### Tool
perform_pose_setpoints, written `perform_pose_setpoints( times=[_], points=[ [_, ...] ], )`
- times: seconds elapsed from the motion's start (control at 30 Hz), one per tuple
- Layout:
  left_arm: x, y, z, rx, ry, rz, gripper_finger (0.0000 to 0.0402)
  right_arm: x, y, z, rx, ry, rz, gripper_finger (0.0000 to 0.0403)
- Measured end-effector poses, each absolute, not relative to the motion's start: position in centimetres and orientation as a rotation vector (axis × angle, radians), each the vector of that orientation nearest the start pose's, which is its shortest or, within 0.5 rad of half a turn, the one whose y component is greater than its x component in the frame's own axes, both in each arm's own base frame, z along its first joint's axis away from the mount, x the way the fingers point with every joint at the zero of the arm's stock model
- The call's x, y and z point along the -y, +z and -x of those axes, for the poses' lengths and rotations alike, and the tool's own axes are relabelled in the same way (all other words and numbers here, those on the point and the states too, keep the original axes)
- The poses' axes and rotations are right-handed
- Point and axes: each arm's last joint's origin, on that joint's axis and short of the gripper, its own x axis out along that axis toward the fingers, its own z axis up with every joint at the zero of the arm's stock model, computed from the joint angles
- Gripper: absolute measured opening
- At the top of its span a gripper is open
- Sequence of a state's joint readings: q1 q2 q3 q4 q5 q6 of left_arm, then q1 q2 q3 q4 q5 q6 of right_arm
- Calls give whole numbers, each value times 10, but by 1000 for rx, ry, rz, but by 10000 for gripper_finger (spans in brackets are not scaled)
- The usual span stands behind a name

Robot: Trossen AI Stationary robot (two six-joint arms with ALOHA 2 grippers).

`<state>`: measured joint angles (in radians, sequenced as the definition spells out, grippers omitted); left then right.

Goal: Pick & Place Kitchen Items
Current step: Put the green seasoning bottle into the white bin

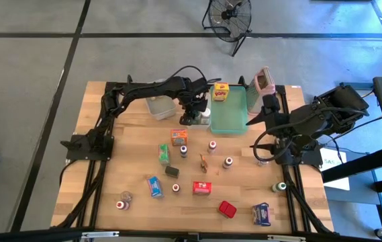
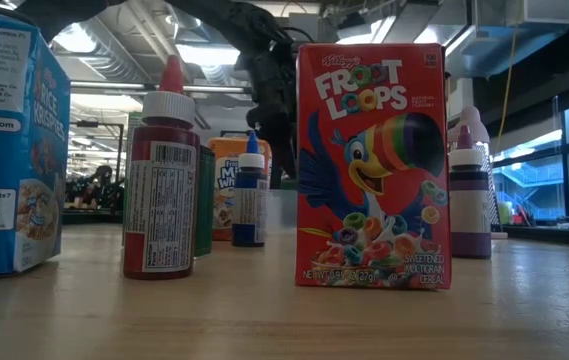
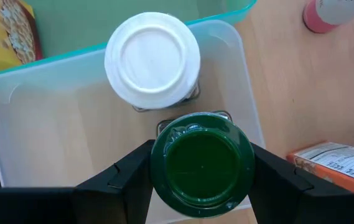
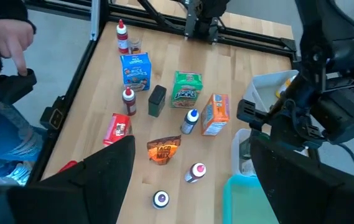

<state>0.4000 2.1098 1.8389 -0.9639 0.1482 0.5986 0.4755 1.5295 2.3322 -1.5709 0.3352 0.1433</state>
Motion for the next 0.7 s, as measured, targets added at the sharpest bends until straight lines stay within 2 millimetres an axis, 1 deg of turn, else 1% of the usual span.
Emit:
perform_pose_setpoints(
  times=[0.23, 0.57, 0.7],
  points=[
    [-167, 231, -406, -1200, -146, -186, 236, -85, 519, -186, -712, 80, 169, 321],
    [-167, 231, -406, -1198, -144, -186, 239, -85, 519, -186, -711, 79, 170, 321],
    [-167, 238, -408, -1179, -128, -180, 241, -85, 519, -186, -711, 79, 170, 321]
  ],
)
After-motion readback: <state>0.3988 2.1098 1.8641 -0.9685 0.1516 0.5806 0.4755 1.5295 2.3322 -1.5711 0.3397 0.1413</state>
